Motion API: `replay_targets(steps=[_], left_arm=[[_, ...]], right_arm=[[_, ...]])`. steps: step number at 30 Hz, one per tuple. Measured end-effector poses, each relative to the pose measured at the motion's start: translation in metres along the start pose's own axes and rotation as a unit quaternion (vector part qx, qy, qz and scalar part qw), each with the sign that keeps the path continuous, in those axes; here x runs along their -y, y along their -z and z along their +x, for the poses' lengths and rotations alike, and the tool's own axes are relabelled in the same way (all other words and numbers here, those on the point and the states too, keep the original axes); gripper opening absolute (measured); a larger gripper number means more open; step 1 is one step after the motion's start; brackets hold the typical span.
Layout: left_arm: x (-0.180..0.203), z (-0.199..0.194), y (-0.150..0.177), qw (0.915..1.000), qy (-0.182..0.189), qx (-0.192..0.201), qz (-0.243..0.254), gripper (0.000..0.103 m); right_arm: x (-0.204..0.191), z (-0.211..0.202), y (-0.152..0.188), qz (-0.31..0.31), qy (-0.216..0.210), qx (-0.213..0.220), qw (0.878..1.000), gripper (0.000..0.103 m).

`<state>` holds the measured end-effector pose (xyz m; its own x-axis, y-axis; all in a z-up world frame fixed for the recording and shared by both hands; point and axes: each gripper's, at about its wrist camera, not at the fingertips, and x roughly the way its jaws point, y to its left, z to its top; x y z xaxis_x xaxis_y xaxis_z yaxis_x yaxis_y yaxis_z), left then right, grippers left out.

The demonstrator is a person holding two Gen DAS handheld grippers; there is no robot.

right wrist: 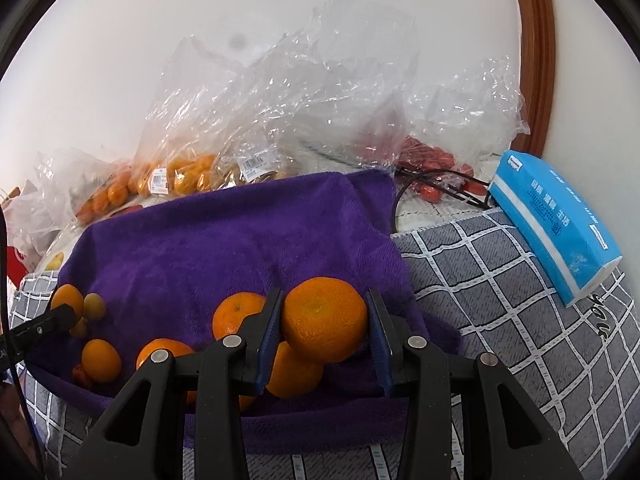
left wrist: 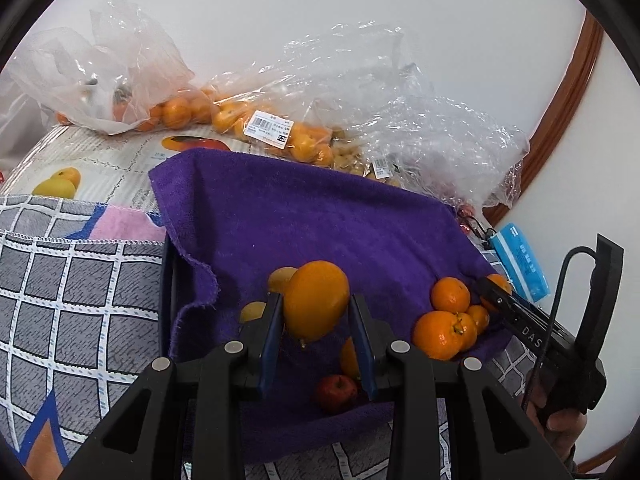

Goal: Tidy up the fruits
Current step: 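Open both tools to drop the oranges onto the towel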

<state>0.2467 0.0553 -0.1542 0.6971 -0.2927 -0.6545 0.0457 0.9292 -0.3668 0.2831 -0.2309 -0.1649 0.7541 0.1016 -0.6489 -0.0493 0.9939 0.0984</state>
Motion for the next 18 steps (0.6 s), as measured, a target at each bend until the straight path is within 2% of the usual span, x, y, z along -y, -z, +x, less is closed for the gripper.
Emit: replay_targets(steps=[5, 18], left_arm=[[0.002, 0.001, 0.001, 0.9999, 0.015, -0.005, 0.003, 0.031], [0.006, 0.012, 0.003, 0.9996, 0.004, -0.022, 0.016, 0.031]], right_arm=[[0.002, 0.006, 0.0, 0.009, -0.001, -0.006, 1.0, 0.04], [0.002, 0.012, 0.001, 0.015, -0.007, -0.02, 1.0, 0.041]])
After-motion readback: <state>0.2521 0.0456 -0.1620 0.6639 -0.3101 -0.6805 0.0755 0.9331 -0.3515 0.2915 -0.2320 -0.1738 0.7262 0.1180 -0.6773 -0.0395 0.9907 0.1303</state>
